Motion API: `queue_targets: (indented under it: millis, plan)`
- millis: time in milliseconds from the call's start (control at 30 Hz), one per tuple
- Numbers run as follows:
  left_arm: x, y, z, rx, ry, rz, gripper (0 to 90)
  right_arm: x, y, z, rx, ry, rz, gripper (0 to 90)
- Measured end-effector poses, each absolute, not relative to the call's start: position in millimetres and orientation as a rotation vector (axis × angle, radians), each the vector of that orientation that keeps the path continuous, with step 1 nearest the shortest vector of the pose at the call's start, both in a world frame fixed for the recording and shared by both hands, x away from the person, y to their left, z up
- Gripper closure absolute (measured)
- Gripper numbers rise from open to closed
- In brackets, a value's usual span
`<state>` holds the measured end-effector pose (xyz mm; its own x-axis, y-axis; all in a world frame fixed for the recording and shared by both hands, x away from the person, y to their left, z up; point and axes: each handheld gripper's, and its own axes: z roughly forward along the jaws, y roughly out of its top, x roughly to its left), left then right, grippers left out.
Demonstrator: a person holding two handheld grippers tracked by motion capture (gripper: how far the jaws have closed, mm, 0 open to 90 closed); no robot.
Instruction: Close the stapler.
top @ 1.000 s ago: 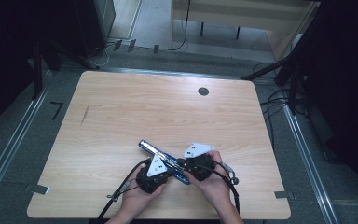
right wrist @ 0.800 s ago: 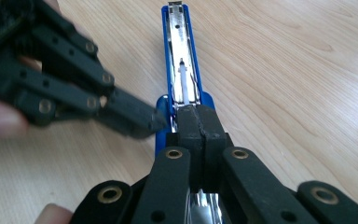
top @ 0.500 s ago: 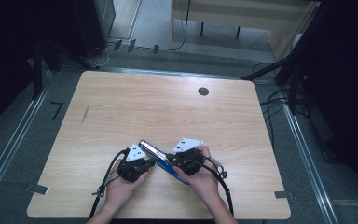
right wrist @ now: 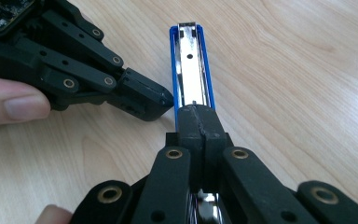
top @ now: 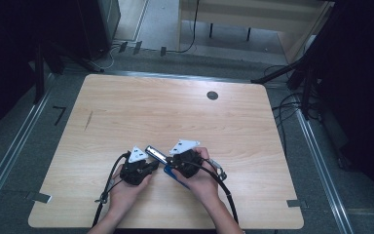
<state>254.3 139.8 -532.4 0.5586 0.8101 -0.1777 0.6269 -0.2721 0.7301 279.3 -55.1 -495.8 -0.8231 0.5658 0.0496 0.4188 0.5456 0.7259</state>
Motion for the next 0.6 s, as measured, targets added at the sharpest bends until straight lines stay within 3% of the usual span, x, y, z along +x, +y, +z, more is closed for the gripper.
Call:
queue_targets:
  millis: [600]
  plan:
    - [257.8, 140.0, -533.9, 1.959, 1.212, 0.295, 90.0, 298.8, -32.1, -497.0, 0.821, 2.571, 1.12, 90.0]
